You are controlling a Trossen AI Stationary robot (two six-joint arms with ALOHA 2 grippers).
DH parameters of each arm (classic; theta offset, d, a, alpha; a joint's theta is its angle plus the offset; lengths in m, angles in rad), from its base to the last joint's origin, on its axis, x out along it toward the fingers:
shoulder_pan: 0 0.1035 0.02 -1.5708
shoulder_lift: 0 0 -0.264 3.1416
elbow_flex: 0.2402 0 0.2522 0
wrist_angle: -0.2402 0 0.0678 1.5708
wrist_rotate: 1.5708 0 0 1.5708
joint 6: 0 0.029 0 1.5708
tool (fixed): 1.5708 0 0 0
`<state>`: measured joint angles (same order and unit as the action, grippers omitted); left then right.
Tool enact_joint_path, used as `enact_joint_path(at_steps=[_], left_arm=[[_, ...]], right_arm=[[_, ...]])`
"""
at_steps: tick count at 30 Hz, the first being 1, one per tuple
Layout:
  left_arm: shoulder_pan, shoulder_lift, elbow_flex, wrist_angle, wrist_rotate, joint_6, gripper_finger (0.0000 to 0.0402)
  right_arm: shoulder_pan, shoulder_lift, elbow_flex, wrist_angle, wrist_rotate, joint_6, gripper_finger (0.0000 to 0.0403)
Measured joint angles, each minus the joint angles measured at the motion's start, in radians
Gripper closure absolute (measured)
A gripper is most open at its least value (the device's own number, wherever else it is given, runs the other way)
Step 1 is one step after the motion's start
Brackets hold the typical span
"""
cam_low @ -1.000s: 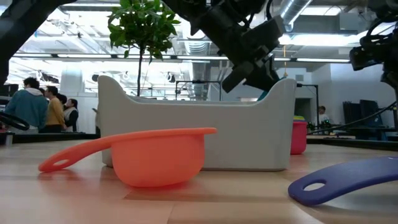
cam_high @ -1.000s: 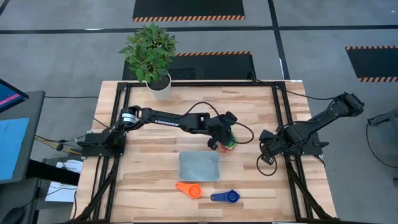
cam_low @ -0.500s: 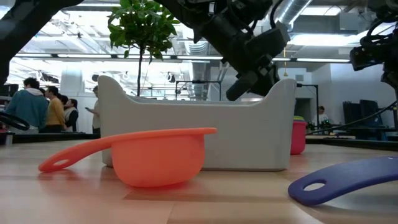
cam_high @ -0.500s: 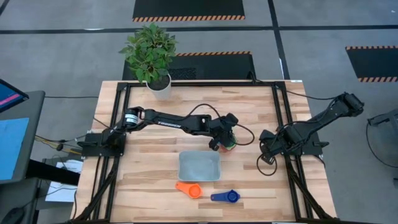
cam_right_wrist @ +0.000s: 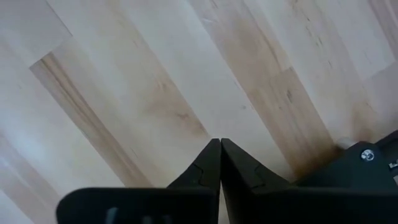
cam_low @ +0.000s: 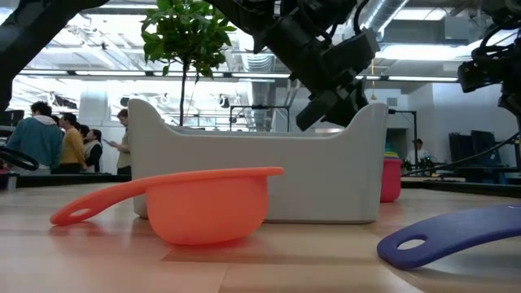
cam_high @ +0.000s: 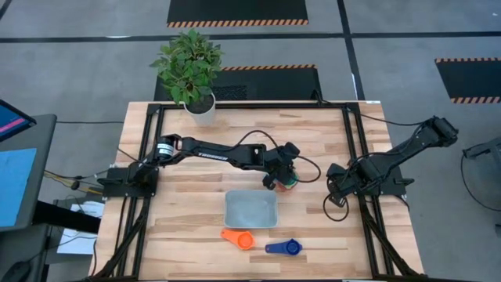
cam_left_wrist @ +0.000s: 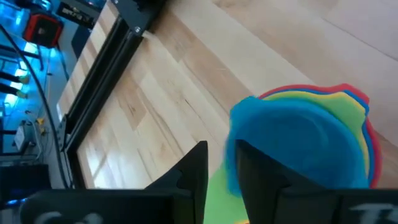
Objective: Nest measuring cups in basket
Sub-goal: Stack the light blue measuring cup on top of the light green measuring cup
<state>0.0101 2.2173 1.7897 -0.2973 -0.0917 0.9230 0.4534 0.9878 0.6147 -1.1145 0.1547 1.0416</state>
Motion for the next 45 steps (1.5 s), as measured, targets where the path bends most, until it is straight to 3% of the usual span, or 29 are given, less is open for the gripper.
enact_joint_path(at_steps=[5, 9, 11, 15, 19, 22, 24, 29, 34, 45], left_arm=[[-0.002, 0.0, 0.0, 0.004, -0.024, 0.01, 0.0318], [-0.012, 0.0, 0.008, -0.008, -0.185, 0.039, 0.0317], [-0.017, 0.0, 0.043, -0.069, -0.232, 0.032, 0.0317], [-0.036, -0.002, 0.148, -0.317, -0.232, -0.049, 0.0317], [-0.045, -0.002, 0.237, -0.553, -0.083, -0.182, 0.0329], [-0.045, -0.003, 0.248, -0.622, 0.029, -0.237, 0.0366], [-0.044, -0.003, 0.245, -0.636, 0.035, -0.257, 0.0391], [-0.044, -0.003, 0.221, -0.632, 0.039, -0.276, 0.0393], [-0.044, 0.011, 0.219, -0.637, 0.092, -0.281, 0.04], [-0.028, 0.032, 0.22, -0.614, 0.184, -0.281, 0.0401]], right_arm=[[0.0, 0.0, 0.0, 0.0, 0.0, -0.002, 0.038], [0.0, 0.0, 0.0, 0.0, 0.0, -0.003, 0.0379], [0.0, 0.0, 0.0, 0.0, 0.0, -0.003, 0.0376], [0.0, 0.0, 0.0, 0.0, 0.0, -0.003, 0.037], [0.0, 0.0, 0.0, 0.0, 0.0, -0.003, 0.0372], [0.0, 0.0, 0.0, 0.0, 0.002, -0.003, 0.0377], [0.0, 0.0, 0.0, 0.003, 0.024, -0.003, 0.038], [-0.022, 0.001, 0.0, 0.101, 0.153, -0.013, 0.0384], [-0.073, 0.023, 0.0, 0.192, 0.161, -0.091, 0.0379], [-0.138, 0.081, 0.001, 0.189, 0.162, -0.111, 0.0379]])
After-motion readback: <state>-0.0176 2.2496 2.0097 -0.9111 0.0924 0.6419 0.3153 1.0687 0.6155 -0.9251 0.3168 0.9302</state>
